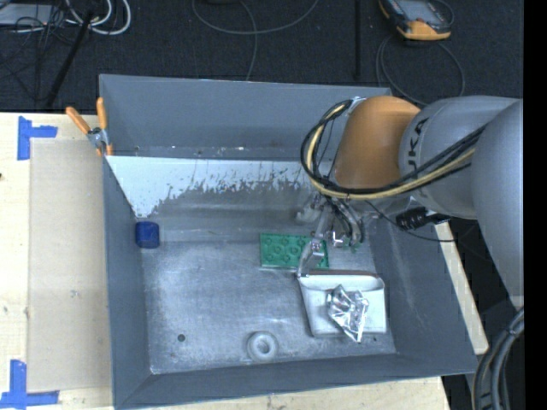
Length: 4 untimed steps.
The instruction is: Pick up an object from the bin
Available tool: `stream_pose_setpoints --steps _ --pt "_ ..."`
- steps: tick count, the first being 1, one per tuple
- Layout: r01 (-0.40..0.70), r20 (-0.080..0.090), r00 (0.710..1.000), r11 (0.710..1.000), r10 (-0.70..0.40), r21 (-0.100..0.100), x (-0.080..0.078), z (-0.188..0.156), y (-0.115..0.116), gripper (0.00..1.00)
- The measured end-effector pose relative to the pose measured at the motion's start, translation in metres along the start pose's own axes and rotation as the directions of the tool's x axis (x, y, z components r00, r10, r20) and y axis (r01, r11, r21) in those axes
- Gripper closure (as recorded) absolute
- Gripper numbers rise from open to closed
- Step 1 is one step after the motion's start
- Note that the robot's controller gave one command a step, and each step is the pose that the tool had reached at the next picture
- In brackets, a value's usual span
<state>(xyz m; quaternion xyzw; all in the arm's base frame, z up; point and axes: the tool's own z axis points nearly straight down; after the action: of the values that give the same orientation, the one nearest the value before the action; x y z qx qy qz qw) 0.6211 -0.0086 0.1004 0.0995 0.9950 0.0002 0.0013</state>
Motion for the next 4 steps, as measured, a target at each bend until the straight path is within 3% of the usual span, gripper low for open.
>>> stream_pose_setpoints --steps 1,2,3,4 --pt "-0.036 -0.004 0.999 0.999 0.036 0.0 0.008 -0.007 0.0 0.0" --pt "-0.107 0.002 0.994 0.994 0.107 -0.005 0.006 0.024 -0.002 0.0" --pt "-0.104 0.001 0.995 0.995 0.104 -0.002 0.004 0.021 -0.002 0.0" --pt "-0.103 0.009 0.995 0.995 0.103 -0.003 0.003 0.021 -0.001 1.0"
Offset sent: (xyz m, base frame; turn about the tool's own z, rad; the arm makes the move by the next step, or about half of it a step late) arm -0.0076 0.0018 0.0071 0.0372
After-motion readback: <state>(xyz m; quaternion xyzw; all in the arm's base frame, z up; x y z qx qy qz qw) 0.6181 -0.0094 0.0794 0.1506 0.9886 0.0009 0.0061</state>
